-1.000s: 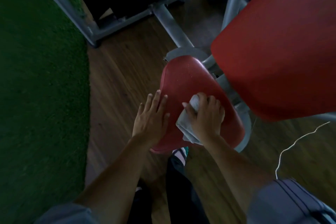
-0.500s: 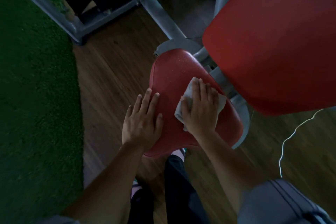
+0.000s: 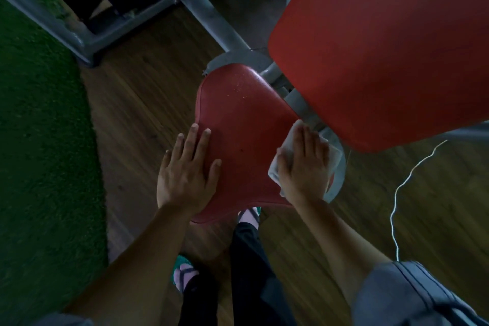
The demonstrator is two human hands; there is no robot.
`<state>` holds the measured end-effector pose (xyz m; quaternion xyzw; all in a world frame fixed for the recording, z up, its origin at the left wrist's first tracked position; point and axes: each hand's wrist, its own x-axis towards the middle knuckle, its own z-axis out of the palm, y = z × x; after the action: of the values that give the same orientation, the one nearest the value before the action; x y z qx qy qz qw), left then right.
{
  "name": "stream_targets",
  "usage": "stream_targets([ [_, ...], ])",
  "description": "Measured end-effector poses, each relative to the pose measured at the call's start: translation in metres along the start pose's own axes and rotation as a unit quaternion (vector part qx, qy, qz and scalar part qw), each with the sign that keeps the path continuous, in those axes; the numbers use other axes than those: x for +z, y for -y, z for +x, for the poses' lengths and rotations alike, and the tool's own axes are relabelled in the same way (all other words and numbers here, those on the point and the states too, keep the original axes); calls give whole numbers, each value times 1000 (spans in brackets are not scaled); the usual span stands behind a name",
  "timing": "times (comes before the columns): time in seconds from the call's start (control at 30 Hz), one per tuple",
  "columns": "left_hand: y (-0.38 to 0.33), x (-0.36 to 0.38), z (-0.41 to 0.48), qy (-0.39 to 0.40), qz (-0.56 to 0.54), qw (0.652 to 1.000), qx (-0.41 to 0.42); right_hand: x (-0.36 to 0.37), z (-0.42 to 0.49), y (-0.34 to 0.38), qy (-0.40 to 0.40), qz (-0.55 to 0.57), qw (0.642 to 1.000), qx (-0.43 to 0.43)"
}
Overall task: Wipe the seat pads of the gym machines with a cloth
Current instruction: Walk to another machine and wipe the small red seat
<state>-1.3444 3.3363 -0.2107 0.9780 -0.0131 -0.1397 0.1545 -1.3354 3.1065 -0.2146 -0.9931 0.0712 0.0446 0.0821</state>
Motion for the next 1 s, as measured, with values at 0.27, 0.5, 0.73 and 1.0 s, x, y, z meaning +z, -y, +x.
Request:
stream_targets([
  [0.27, -1, -3, 0, 3, -8, 1000, -1, -5, -14, -18, 19, 30, 992, -118],
  [0.5, -1, -4, -1, -6, -10, 1000, -2, -3, 62, 27, 61, -28, 980, -188],
  [0.73, -4, -8, -2, 7, -19, 1000, -16, -9, 45, 9, 107, -3, 958, -265],
  [1.0, -2, -4, -1, 6, -3, 1000, -27, 10, 131, 71, 77, -59, 947, -306],
])
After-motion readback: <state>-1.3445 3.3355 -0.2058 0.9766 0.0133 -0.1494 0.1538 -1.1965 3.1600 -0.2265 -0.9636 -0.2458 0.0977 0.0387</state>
